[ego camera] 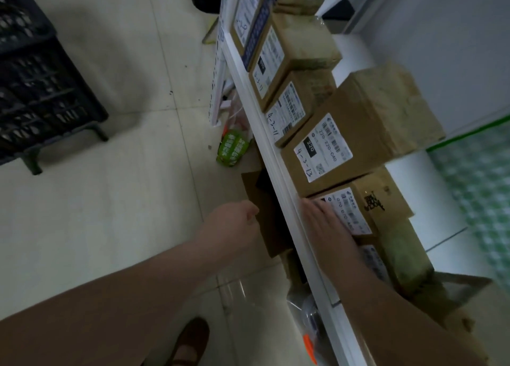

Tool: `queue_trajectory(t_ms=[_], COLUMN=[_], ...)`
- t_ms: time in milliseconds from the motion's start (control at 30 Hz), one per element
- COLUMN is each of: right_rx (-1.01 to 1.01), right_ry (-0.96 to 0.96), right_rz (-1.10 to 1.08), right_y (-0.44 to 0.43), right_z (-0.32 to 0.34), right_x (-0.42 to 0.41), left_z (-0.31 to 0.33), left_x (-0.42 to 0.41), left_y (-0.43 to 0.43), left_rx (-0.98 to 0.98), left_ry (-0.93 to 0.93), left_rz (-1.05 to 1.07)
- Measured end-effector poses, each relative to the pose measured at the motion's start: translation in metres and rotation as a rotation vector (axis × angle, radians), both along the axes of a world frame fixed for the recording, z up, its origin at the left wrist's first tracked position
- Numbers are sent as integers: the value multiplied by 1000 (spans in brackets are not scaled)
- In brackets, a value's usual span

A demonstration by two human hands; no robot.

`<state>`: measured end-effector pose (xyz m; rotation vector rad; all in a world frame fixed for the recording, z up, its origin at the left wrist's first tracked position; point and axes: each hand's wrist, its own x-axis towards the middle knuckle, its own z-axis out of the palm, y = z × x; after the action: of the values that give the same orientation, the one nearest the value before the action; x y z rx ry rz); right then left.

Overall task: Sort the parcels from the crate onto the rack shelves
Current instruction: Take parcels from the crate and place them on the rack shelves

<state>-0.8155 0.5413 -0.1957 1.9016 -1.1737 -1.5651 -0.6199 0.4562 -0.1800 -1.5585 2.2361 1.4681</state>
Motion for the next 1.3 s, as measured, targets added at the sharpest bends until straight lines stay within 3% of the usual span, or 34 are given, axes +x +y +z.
queue_trajectory(t_ms=[333, 567, 767, 1300], right_rx=[96, 16, -6, 69], right_ry=[79, 46, 133, 126], right_rz=[136, 104, 50, -38], right_y=[-38, -110, -175, -209], right_z=[3, 3, 0, -7], right_x=[-3, 11, 15, 20], left_z=[14, 13, 2, -2], left_x=[-1, 6, 5, 24], left_y=[-34, -69, -113, -193], left_rx=[-7, 8, 39, 97], left_ry=[29, 38, 63, 21], left_rz=[133, 194, 222, 34])
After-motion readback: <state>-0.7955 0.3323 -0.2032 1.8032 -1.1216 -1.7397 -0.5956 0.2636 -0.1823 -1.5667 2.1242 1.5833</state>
